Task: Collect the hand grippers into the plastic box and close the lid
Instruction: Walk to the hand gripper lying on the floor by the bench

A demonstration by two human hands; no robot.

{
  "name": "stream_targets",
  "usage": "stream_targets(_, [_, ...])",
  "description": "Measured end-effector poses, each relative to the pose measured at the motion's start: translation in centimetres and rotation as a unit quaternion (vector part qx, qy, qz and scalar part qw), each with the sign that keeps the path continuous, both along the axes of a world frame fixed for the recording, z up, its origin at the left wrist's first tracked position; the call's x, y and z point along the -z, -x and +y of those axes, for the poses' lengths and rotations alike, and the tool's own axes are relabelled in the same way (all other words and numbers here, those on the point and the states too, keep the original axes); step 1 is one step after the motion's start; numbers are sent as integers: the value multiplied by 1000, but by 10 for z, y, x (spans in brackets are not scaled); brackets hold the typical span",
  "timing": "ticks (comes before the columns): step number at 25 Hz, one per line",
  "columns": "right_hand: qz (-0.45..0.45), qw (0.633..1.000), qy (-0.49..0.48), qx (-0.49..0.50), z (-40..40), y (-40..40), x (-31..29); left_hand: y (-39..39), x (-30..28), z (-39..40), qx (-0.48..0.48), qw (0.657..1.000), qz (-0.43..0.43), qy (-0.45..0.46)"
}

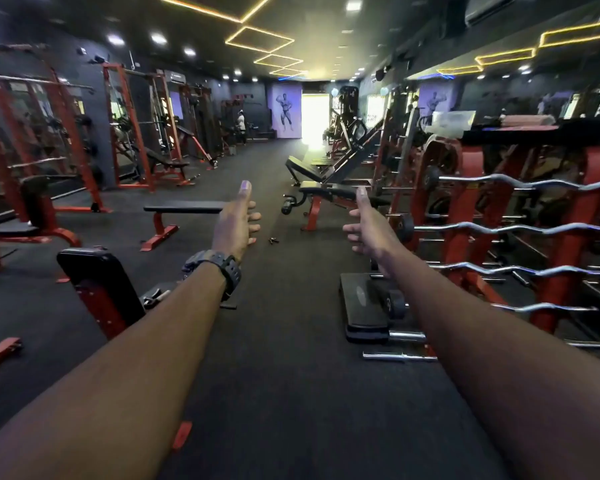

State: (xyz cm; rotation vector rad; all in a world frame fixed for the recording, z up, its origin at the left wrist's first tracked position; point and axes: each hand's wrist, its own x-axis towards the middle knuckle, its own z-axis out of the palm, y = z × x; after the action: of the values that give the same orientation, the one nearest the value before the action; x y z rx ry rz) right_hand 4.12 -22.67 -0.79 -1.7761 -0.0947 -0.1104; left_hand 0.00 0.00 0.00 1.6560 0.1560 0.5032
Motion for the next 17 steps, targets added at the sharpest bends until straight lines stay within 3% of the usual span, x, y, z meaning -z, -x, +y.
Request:
stream_targets(7, [41,999,-6,11,10,-99,33,-98,30,6,1,1000,16,22])
stream_targets(17, [67,997,-24,16,24,-350,60,-350,40,-9,17,999,18,32])
